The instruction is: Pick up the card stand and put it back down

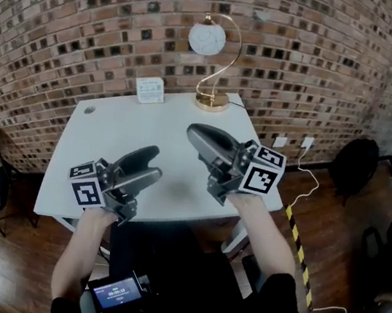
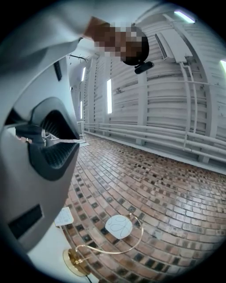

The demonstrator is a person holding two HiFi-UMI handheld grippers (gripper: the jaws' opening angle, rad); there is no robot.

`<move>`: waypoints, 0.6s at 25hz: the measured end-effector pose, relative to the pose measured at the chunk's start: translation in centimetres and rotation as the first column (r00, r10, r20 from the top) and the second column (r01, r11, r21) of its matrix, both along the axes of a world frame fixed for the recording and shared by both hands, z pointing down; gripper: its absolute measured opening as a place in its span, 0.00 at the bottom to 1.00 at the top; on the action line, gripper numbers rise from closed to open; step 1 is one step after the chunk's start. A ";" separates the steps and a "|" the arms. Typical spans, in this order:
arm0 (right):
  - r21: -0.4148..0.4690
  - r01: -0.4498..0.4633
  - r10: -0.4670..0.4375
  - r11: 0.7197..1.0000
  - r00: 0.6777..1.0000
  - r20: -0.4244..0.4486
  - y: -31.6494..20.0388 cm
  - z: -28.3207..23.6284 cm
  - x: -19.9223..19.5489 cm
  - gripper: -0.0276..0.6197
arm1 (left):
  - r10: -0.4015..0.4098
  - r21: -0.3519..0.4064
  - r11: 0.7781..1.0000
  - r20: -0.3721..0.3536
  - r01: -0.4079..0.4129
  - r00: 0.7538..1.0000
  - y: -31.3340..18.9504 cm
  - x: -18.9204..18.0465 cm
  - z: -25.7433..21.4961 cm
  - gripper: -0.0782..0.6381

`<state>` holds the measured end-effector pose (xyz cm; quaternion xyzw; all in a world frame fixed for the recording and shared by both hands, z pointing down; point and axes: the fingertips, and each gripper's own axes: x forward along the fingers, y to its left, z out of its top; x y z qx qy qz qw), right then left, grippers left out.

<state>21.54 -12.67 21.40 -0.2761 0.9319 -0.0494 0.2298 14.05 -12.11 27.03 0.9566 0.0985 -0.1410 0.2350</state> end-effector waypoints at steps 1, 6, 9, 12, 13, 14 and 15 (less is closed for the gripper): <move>0.002 -0.003 0.003 1.000 1.000 0.001 0.6 0.0 0.1 0.10 | 0.006 0.004 1.000 0.002 -0.006 1.000 0.6 0.1 -0.1 0.63; 0.015 -0.026 0.026 1.000 0.999 -0.018 3.8 -0.7 0.3 0.10 | 0.038 0.012 0.999 -0.005 -0.038 0.999 3.1 0.4 -0.7 0.63; 0.012 -0.021 0.021 1.000 1.000 -0.006 5.5 -0.7 0.4 0.09 | 0.057 0.013 0.998 -0.008 -0.057 0.998 4.3 0.6 -0.9 0.63; 0.018 -0.028 0.028 0.999 1.000 0.006 7.1 -1.0 0.8 0.09 | 0.077 0.021 0.997 -0.007 -0.077 0.997 5.6 0.8 -1.0 0.63; 0.022 -0.033 0.033 0.999 0.999 0.007 7.6 -1.0 0.9 0.09 | 0.084 0.024 0.996 -0.004 -0.084 0.996 6.1 0.9 -0.9 0.63; 0.028 -0.040 0.040 0.999 0.999 0.007 8.2 -1.1 1.0 0.09 | 0.091 0.027 0.996 -0.003 -0.090 0.996 6.5 1.0 -0.9 0.63; 0.035 -0.046 0.046 0.998 0.999 0.006 8.7 -1.2 1.2 0.09 | 0.098 0.030 0.995 -0.002 -0.098 0.995 6.9 1.0 -1.0 0.63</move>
